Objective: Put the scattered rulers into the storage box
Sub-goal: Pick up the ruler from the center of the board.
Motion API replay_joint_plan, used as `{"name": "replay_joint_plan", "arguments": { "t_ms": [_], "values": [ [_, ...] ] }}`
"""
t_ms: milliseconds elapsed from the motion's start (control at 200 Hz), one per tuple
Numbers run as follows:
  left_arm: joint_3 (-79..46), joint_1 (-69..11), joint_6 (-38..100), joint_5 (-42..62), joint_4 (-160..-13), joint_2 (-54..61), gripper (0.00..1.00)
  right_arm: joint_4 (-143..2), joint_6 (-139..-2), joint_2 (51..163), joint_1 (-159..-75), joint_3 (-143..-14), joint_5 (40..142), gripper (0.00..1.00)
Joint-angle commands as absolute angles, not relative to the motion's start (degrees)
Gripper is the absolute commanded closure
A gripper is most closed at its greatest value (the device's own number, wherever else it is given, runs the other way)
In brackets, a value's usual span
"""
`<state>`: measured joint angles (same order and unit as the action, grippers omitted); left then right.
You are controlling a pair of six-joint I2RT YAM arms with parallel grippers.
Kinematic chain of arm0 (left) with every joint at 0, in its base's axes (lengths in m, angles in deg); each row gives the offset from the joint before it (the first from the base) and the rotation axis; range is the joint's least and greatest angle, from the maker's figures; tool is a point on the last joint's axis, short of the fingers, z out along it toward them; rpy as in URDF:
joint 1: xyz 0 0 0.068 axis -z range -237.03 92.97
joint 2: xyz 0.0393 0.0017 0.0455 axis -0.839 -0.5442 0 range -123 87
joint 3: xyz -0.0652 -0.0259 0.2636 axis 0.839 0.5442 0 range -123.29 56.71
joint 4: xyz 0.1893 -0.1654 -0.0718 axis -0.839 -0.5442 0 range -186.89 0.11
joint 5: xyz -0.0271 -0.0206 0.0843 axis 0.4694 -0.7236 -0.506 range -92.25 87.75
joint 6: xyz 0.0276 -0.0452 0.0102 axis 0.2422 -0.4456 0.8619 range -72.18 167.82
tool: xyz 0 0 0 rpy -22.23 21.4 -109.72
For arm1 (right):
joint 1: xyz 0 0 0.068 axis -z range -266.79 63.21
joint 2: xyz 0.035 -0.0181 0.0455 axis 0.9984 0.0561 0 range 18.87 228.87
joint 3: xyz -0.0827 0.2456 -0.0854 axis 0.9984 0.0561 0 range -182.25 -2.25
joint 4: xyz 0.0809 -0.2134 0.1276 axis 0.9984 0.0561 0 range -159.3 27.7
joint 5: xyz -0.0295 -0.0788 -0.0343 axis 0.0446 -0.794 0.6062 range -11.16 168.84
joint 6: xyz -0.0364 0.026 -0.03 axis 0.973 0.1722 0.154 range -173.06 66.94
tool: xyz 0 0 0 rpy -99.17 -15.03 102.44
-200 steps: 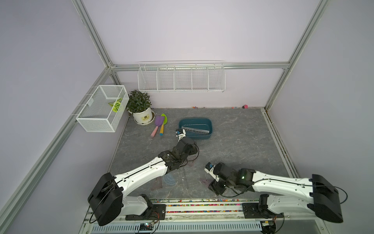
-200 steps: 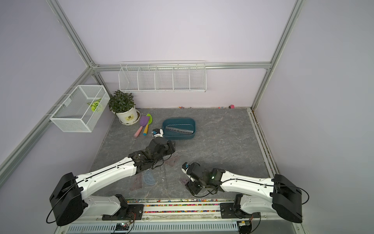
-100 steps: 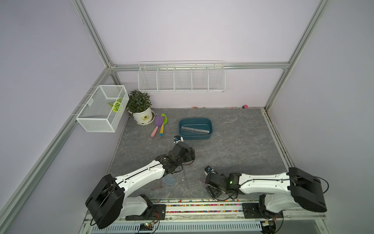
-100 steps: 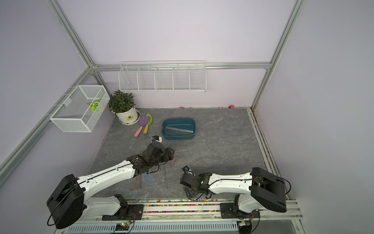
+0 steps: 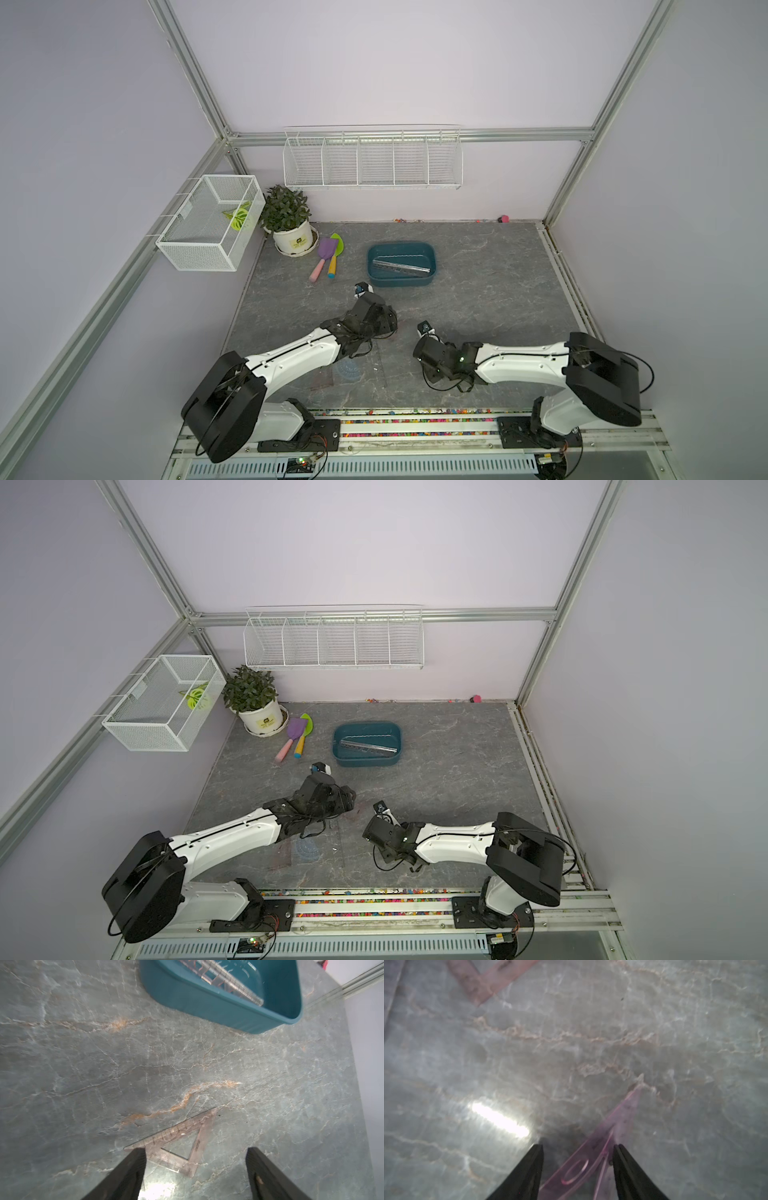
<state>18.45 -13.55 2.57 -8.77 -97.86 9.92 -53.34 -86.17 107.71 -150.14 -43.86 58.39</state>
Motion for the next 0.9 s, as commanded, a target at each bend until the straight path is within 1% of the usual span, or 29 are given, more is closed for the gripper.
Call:
{"name": "replay_joint_plan", "arguments": {
  "t_ms": [0, 120, 205, 340, 420, 485, 530, 580, 610, 675, 745, 895],
  "values": [
    [16.9, -14.1, 3.6, -6.9, -96.3, 7.5, 0.19, -51.1, -80.9, 110.2, -147.1, -41.5, 59.8, 0.43],
    [15.8, -14.3, 4.2, -5.8, -95.7, 4.7, 0.19, -53.2, -77.5, 110.7, -143.7, -41.6, 61.9, 0.45],
    [15.3, -14.6, 4.4, -4.8, -95.3, 3.2, 0.19, -52.2, -75.4, 110.3, -142.2, -43.6, 62.6, 0.43],
    [14.4, -15.5, 5.1, -3.5, -95.3, 2.6, 0.2, -48.5, -77.8, 102.2, -142.8, -45.4, 64.7, 0.43],
    [14.3, -15.6, 5.6, -2.8, -95.3, 2.8, 0.21, -47.2, -81.1, 97.3, -145.5, -43.7, 65.2, 0.48],
    [14.3, -15.6, 6.7, -1.2, -94.6, 2.9, 0.23, -45.9, -84.0, 95.8, -148.4, -42.3, 64.9, 0.57],
    [14.3, -15.6, 7.5, 0.8, -94.2, 2.8, 0.27, -45.1, -86.1, 95.4, -150.6, -41.3, 64.0, 0.62],
    [14.2, -15.6, 9.0, 4.0, -93.6, 2.3, 0.33, -44.6, -88.1, 95.4, -152.6, -40.4, 63.5, 0.72],
    [14.0, -15.6, 10.0, 6.5, -93.2, 2.1, 0.37, -44.4, -89.4, 95.4, -153.6, -39.8, 63.2, 0.75],
    [13.3, -15.5, 12.1, 11.5, -93.7, 1.5, 0.39, -44.4, -91.5, 95.3, -155.7, -38.6, 62.6, 0.81],
    [12.4, -15.6, 13.6, 17.3, -95.2, 1.0, 0.42, -45.4, -93.2, 95.0, -156.9, -37.2, 62.5, 0.85],
    [12.4, -15.4, 14.4, 24.5, -98.0, 1.7, 0.42, -49.9, -94.9, 95.8, -157.4, -33.4, 63.1, 0.87]
  ]
}}
